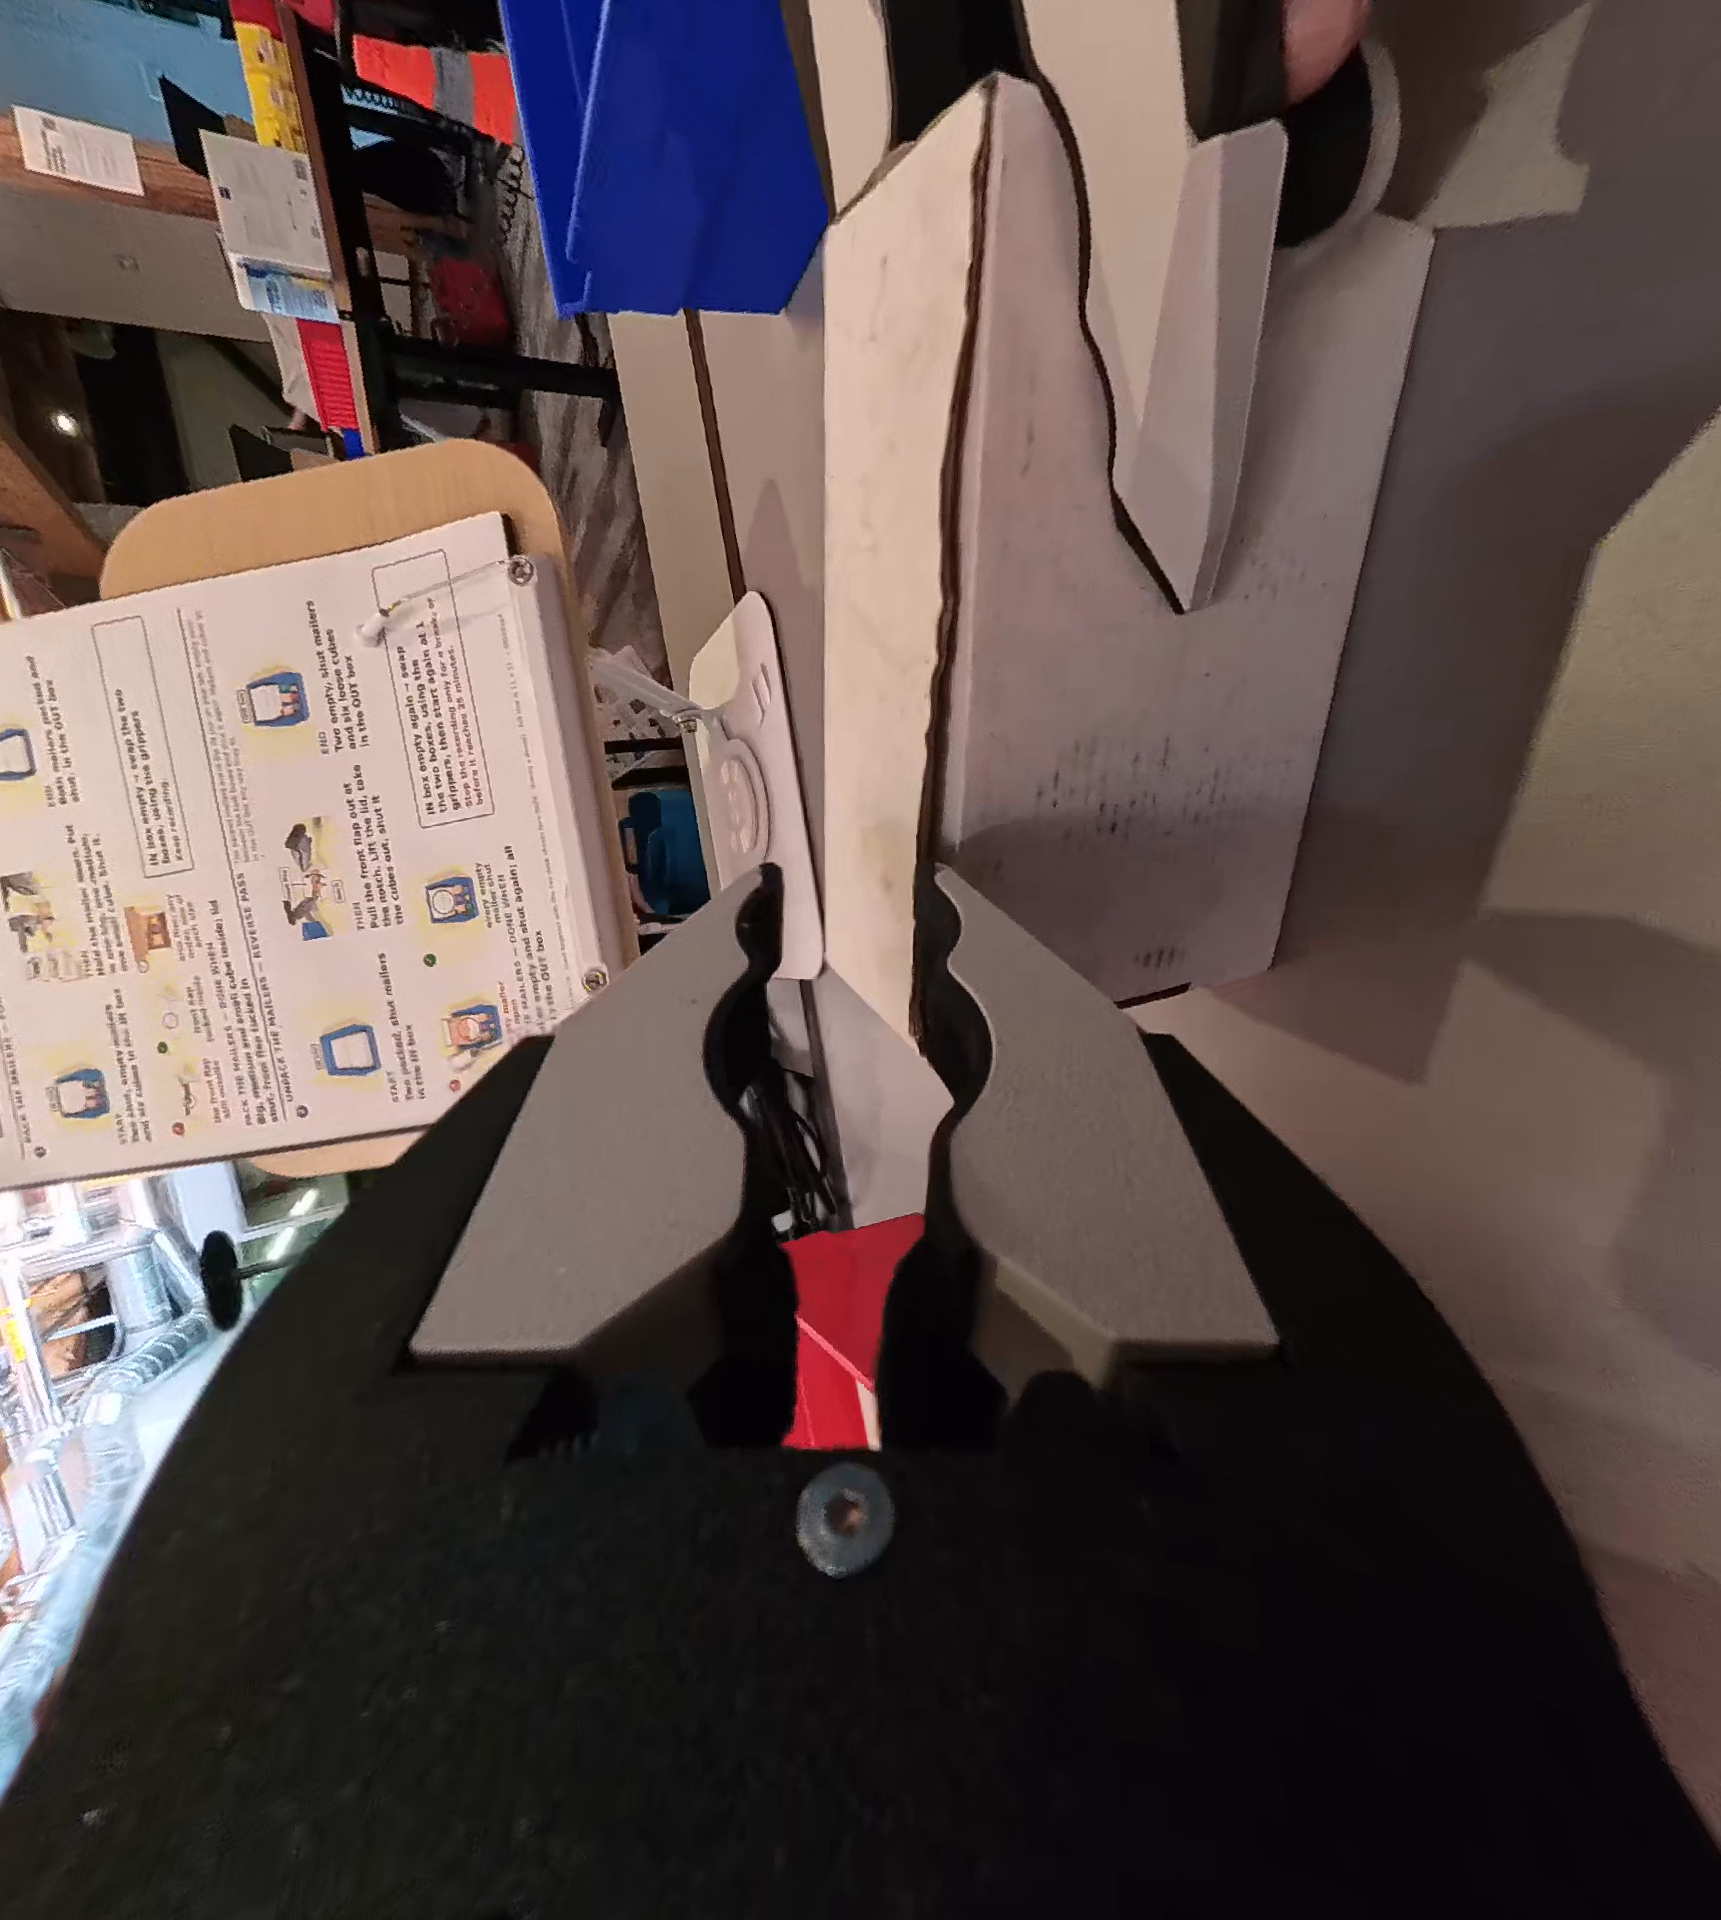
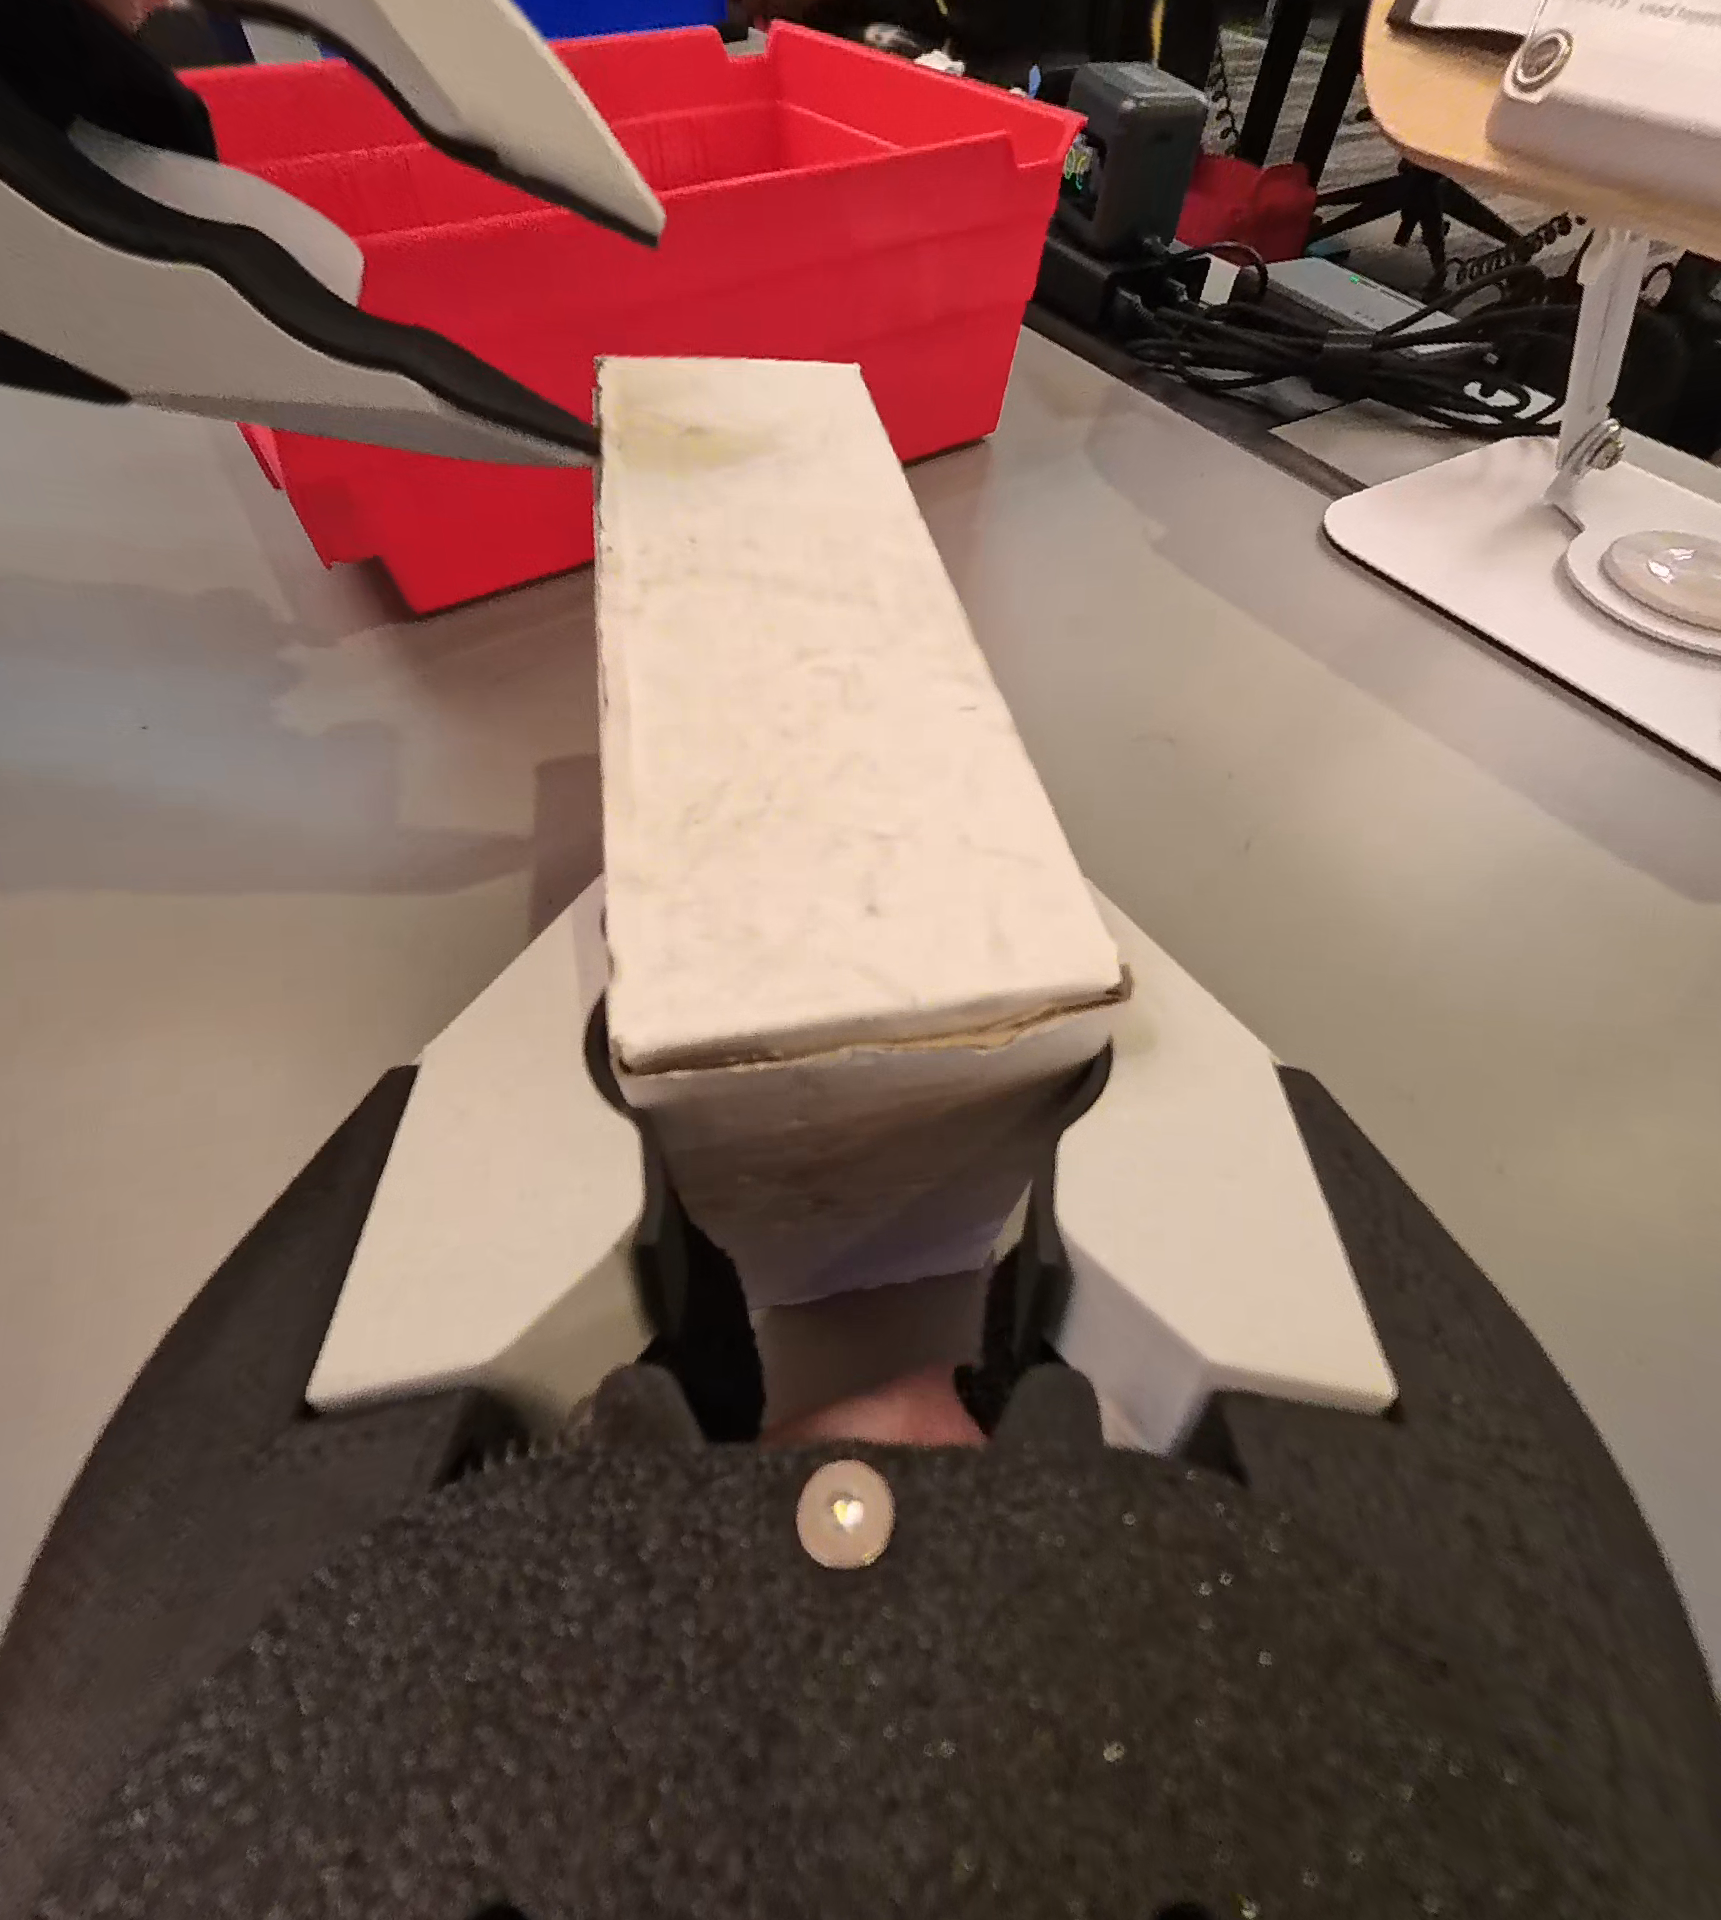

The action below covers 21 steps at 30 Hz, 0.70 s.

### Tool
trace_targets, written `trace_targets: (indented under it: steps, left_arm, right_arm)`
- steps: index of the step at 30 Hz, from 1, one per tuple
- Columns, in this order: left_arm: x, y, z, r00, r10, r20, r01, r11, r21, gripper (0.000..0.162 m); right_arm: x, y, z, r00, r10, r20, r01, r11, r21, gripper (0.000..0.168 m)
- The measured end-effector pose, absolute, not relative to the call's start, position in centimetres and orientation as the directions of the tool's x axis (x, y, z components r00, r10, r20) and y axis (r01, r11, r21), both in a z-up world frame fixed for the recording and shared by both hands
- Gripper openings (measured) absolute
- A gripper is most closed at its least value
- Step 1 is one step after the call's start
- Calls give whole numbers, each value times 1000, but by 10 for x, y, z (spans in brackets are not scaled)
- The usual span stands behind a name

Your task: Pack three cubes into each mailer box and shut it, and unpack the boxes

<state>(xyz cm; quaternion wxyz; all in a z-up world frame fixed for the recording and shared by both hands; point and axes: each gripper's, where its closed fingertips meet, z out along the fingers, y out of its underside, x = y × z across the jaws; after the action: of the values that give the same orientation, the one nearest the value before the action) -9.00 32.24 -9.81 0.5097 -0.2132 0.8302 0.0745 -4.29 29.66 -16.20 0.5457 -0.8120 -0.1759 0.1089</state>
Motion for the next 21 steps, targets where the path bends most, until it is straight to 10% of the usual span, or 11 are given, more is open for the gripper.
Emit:
trace_targets:
  steps: [1, 21]
  left_arm:
    - [-89, 322, -99, -394, -263, -881, -423, 902, -80, 21]
    - [-86, 322, -100, -462, -252, -850, -407, 912, -50, 29]
  right_arm:
    - [-42, 297, -162, 915, 403, 7, 160, -347, -924, 79]
    - [-45, 295, -163, 911, 413, 21, 185, -361, -914, 77]
